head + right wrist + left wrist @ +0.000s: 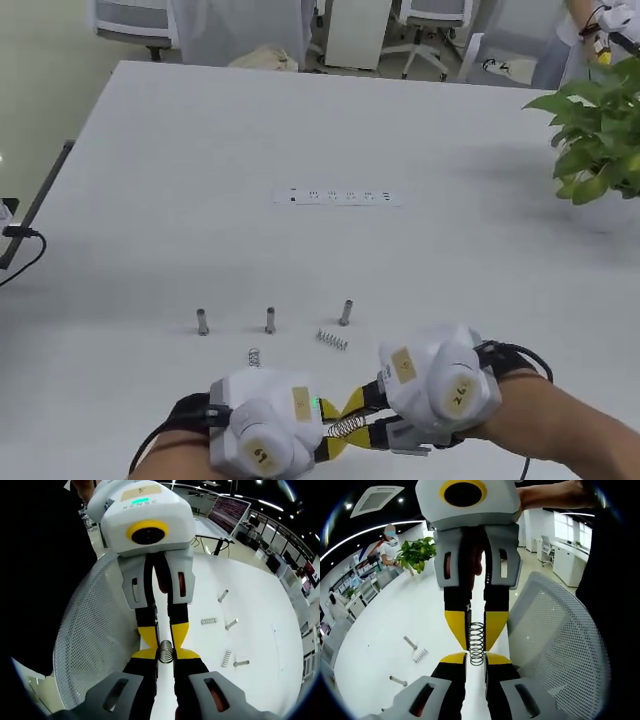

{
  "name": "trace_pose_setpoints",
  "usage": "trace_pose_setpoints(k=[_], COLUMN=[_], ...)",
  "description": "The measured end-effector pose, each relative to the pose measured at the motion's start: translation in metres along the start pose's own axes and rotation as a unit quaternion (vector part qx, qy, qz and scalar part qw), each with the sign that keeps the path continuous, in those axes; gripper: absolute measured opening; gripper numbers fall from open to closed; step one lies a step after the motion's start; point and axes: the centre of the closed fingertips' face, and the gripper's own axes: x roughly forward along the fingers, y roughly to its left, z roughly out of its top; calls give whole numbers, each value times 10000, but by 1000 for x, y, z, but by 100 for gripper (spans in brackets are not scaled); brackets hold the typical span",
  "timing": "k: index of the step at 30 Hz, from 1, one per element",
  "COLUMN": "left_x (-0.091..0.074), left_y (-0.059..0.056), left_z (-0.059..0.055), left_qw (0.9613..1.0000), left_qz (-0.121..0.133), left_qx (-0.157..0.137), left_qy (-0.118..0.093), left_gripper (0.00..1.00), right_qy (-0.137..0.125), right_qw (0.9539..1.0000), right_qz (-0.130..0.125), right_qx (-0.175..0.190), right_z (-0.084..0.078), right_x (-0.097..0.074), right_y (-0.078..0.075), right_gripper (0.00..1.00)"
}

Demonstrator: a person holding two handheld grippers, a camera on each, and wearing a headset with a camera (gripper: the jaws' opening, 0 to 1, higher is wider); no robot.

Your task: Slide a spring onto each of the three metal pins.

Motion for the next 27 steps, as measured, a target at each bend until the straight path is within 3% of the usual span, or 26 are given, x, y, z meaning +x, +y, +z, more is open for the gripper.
trace_pose_setpoints(k=[2, 3, 9, 14, 27], left_x=[-1, -3, -13, -22, -49], left_y=[-4, 2, 17, 27, 51], left_z=[-2, -4, -12, -18, -41], left_qw=[9997, 9997, 9973, 9934, 9821], left_qz=[-149, 15, 274, 468, 1075], left_qx=[-192, -223, -666, -1026, -1530], left_qy=[-15, -35, -107, -201, -216], left_gripper=[8, 9, 12, 15, 24], right_qy=[-21, -33, -10, 3, 137], right_qw=[10000, 9999, 9998, 9995, 9989], right_qz=[-24, -62, -113, -153, -259], right_qx=[48, 92, 192, 267, 376], right_z=[-1, -3, -11, -16, -29], right_x=[-1, -1, -4, -5, -7], right_y=[-1, -2, -5, -9, -26], right_gripper=[9, 9, 9, 9, 9])
